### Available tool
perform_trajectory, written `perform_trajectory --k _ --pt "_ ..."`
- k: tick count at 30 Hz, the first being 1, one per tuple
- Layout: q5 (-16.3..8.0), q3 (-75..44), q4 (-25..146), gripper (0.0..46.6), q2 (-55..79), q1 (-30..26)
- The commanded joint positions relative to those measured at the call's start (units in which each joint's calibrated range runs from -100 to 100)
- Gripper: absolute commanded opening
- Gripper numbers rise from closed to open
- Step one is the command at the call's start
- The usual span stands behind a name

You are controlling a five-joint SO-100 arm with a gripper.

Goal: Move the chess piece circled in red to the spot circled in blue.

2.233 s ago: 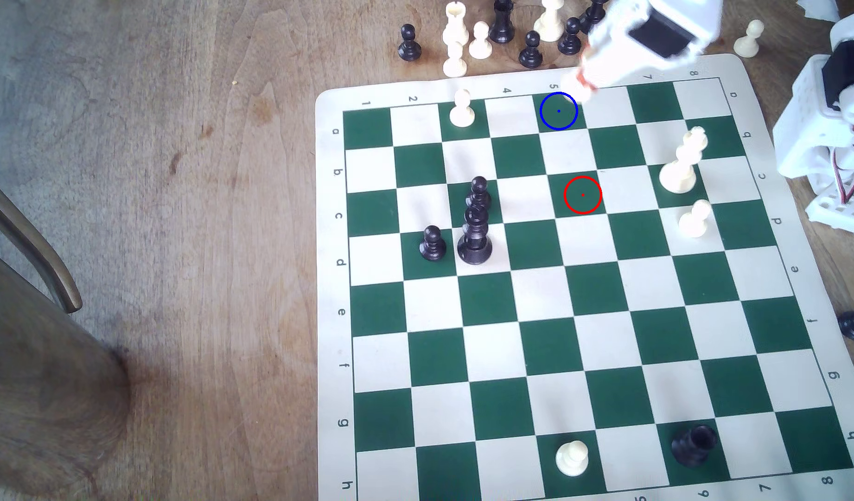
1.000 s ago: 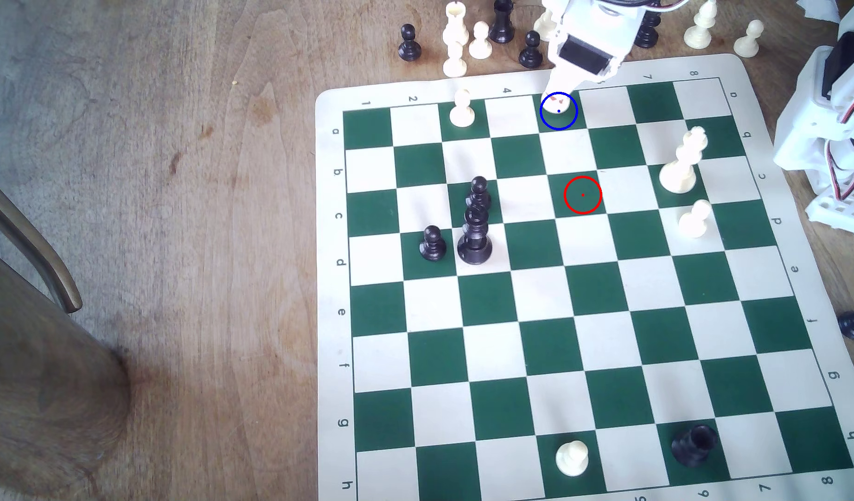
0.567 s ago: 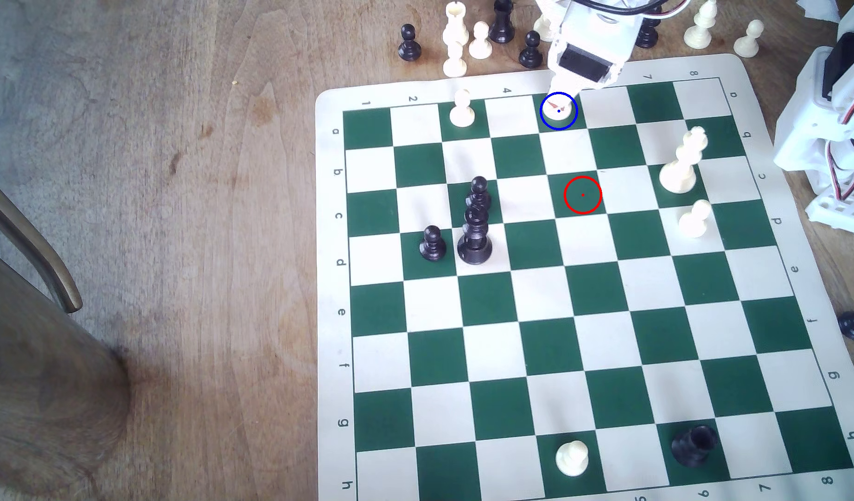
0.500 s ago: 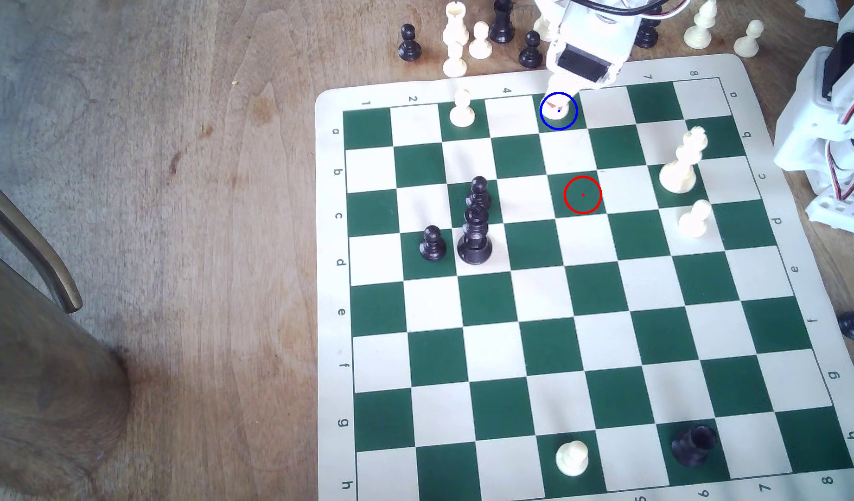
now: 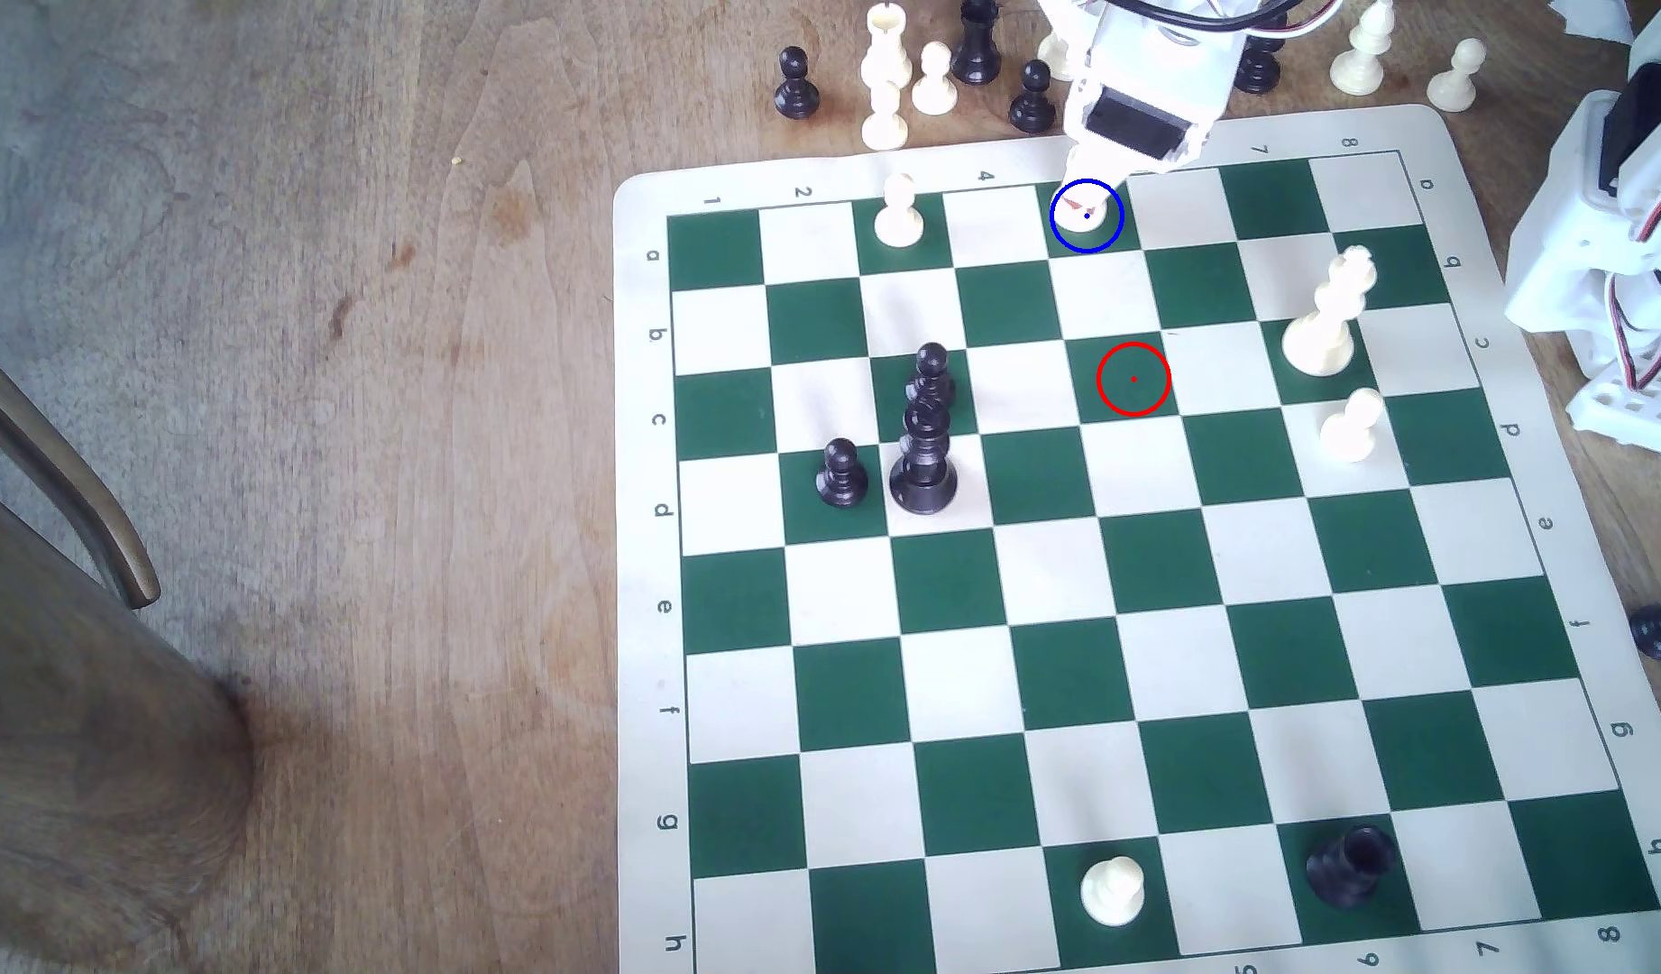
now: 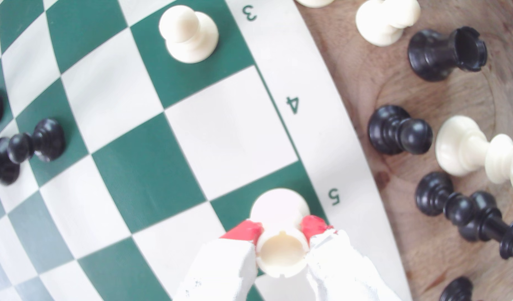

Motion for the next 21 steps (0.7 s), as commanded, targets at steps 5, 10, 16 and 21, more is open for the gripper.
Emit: perform_trajectory --k 5,10,16,21 --pt "0.2 -0.2 0.5 3.6 0.0 -0.6" --pt "0.3 1.6 0.2 19.6 -0.6 -0.4" --pt "0.5 3.1 -1.3 22.3 -1.9 0.1" --pt "0.6 4.3 -2.7 23.9 -4.8 0.7"
